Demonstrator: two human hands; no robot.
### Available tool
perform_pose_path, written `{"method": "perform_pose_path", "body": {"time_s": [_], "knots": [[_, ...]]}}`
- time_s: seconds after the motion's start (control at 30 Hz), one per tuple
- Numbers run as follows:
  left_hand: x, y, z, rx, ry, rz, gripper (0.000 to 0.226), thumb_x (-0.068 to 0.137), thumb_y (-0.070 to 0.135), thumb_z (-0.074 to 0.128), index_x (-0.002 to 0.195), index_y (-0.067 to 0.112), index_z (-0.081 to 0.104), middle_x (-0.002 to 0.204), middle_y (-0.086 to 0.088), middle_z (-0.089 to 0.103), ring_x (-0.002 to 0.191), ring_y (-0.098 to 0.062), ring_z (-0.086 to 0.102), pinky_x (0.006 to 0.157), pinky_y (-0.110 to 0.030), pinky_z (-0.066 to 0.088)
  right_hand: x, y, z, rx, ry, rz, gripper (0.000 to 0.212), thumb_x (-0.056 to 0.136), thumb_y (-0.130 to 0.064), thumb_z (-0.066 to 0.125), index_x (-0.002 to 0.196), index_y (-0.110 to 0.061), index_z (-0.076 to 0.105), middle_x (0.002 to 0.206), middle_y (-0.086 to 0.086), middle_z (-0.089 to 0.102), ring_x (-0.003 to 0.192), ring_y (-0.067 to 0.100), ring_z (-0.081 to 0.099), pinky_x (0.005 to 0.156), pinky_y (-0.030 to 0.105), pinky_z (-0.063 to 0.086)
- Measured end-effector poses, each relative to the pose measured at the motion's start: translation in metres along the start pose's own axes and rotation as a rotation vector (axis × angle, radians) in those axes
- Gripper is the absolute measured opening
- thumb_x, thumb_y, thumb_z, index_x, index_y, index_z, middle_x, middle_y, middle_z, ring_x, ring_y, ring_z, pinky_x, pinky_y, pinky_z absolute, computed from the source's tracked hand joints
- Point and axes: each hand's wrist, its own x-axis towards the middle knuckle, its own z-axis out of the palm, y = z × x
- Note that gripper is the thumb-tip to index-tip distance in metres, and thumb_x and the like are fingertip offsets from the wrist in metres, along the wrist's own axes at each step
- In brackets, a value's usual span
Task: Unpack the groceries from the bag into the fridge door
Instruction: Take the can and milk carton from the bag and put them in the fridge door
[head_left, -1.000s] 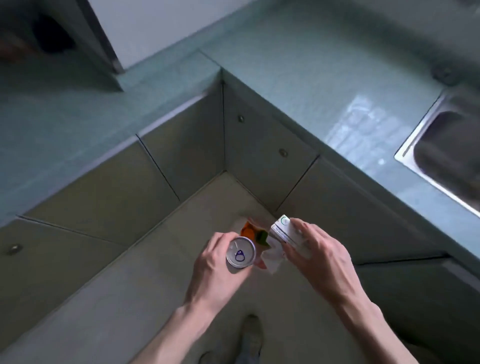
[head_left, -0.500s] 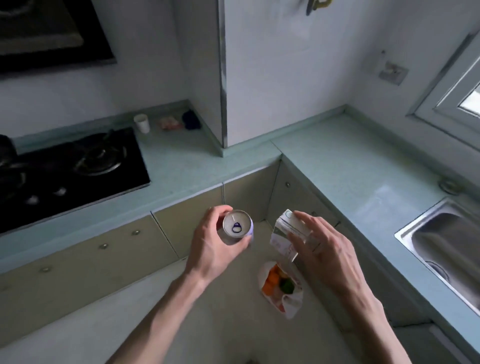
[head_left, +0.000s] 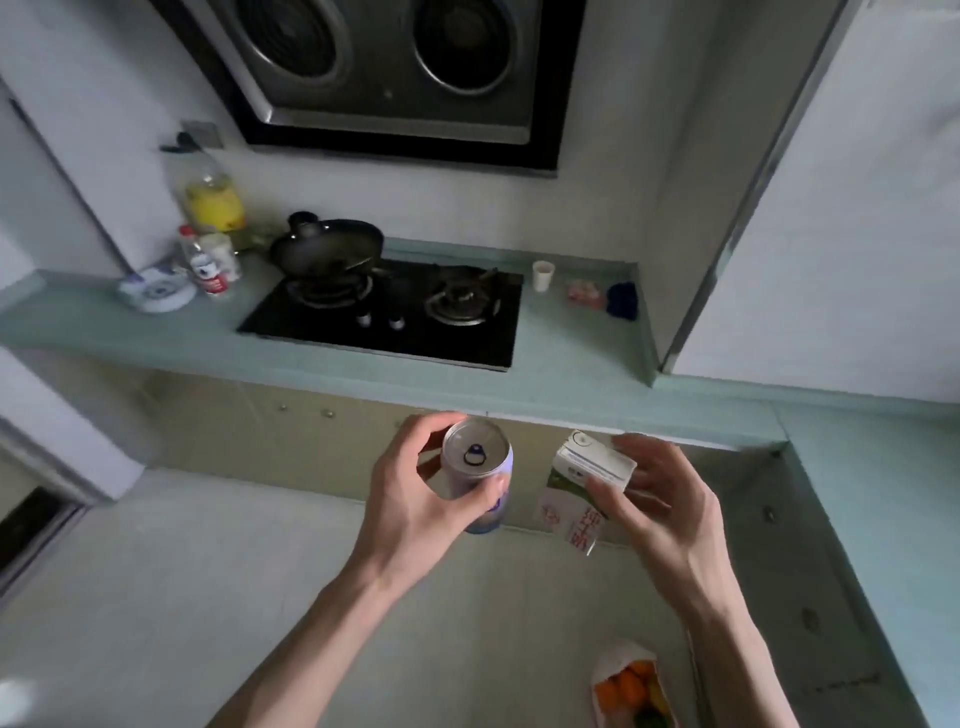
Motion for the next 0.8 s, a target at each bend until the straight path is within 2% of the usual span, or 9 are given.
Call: {"method": "perform_pose_path", "body": {"time_s": [0.13, 0.23, 0.43, 0.57, 0.7, 0.8], "knots": [[-0.023, 0.007, -0.044, 0.034, 0.137, -0.055, 0.051, 0.072, 0.008, 0.090, 0.114, 0.025, 0.067, 0.112, 0.010, 0.072, 0.110, -0.014, 0.069, 0.095, -0.024, 0.055, 0.007, -0.017, 0.033, 0.064, -0.184, -0.065, 0.036, 0.079, -0.032, 0.082, 0.113, -0.029, 0.072, 0.102, -0.016, 0.079, 0.090, 0.009, 0.077, 0.078, 0.020, 0.060], [-0.042, 0.010, -0.076, 0.049, 0.252, -0.079, 0.051, 0.071, 0.006, 0.091, 0.114, 0.022, 0.067, 0.111, 0.009, 0.073, 0.108, -0.012, 0.069, 0.092, -0.023, 0.056, 0.009, -0.031, 0.064, 0.077, -0.299, -0.121, 0.034, 0.082, -0.034, 0.080, 0.115, -0.031, 0.071, 0.103, -0.018, 0.079, 0.094, 0.007, 0.076, 0.079, 0.018, 0.059], [-0.091, 0.013, -0.145, 0.092, 0.468, -0.133, 0.050, 0.070, 0.007, 0.092, 0.111, 0.020, 0.068, 0.108, 0.009, 0.074, 0.107, -0.010, 0.069, 0.090, -0.018, 0.055, -0.002, -0.062, 0.135, 0.109, -0.493, -0.219, 0.033, 0.084, -0.039, 0.076, 0.115, -0.032, 0.070, 0.111, -0.014, 0.078, 0.106, 0.007, 0.073, 0.094, 0.031, 0.058], [-0.126, 0.013, -0.197, 0.119, 0.586, -0.157, 0.048, 0.070, 0.005, 0.092, 0.109, 0.019, 0.069, 0.106, 0.007, 0.074, 0.107, -0.014, 0.069, 0.087, -0.019, 0.056, -0.022, -0.085, 0.189, 0.157, -0.602, -0.236, 0.033, 0.084, -0.035, 0.077, 0.116, -0.031, 0.069, 0.110, -0.014, 0.079, 0.104, 0.007, 0.075, 0.093, 0.036, 0.061], [-0.166, 0.014, -0.258, 0.161, 0.699, -0.161, 0.047, 0.070, 0.004, 0.092, 0.108, 0.021, 0.069, 0.106, 0.009, 0.074, 0.106, -0.014, 0.069, 0.085, -0.019, 0.056, -0.054, -0.114, 0.251, 0.210, -0.708, -0.248, 0.036, 0.084, -0.033, 0.077, 0.119, -0.027, 0.069, 0.109, -0.007, 0.080, 0.103, 0.012, 0.077, 0.094, 0.044, 0.061], [-0.197, 0.017, -0.302, 0.182, 0.772, -0.160, 0.050, 0.068, 0.005, 0.093, 0.109, 0.022, 0.069, 0.106, 0.011, 0.074, 0.105, -0.012, 0.069, 0.084, -0.017, 0.056, -0.083, -0.138, 0.295, 0.278, -0.772, -0.231, 0.037, 0.081, -0.030, 0.078, 0.117, -0.024, 0.071, 0.108, -0.003, 0.081, 0.102, 0.017, 0.077, 0.096, 0.045, 0.060]]}}
